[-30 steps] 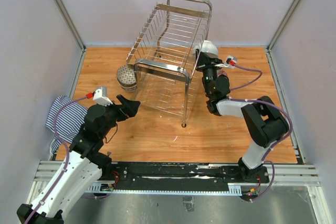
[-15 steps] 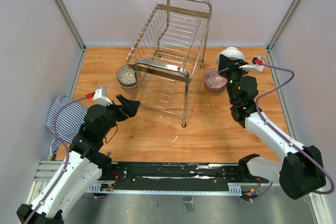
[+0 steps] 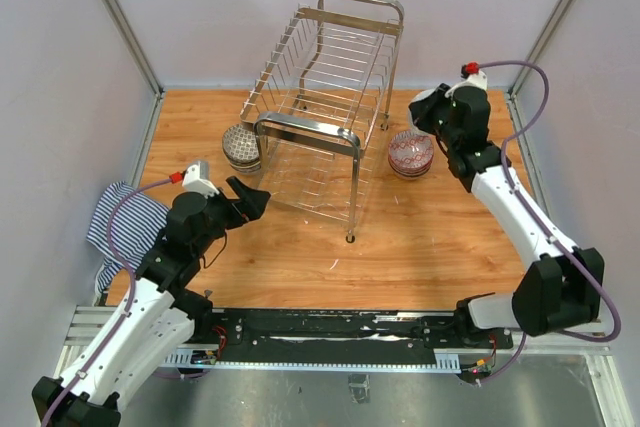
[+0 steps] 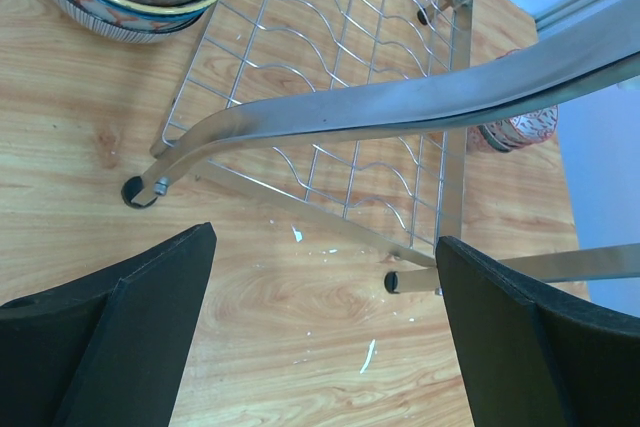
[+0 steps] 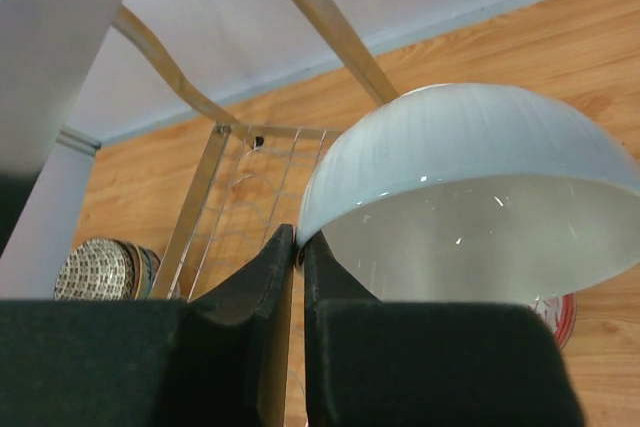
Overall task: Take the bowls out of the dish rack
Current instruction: Place the bowl with the bowl.
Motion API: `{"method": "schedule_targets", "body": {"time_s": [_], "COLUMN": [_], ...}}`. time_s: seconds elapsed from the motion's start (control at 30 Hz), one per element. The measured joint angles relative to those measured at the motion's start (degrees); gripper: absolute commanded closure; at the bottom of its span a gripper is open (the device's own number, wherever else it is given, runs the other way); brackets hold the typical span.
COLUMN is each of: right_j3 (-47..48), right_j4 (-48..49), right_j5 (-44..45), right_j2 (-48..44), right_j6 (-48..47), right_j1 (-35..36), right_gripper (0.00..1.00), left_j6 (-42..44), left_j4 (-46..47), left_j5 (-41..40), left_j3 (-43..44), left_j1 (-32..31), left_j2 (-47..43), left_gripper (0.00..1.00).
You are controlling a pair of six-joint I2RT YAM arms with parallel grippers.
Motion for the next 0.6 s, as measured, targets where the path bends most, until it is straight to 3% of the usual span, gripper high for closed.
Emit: {"method": "schedule_targets", "body": {"time_s": [0.33, 0.6], "right_j3": [13.88, 19.80], "right_j4": [-14.62, -24.02], "right_j5": [-8.61, -12.81], "right_j2": [11.89, 18.08], "right_j6": [-2.86, -5.88], "right_j1": [-0.70, -0.70], "right_gripper": [0.99, 0.99], "left_j6": [0.24, 0.55], "left_j4": [-0.04, -0.02], "left_j5": [-0.02, 0.04], "left_j3": [1.07, 1.38], "left_j1": [0.02, 0.02], "left_j2": [0.66, 1.44], "left_gripper": [0.03, 0.03]}}
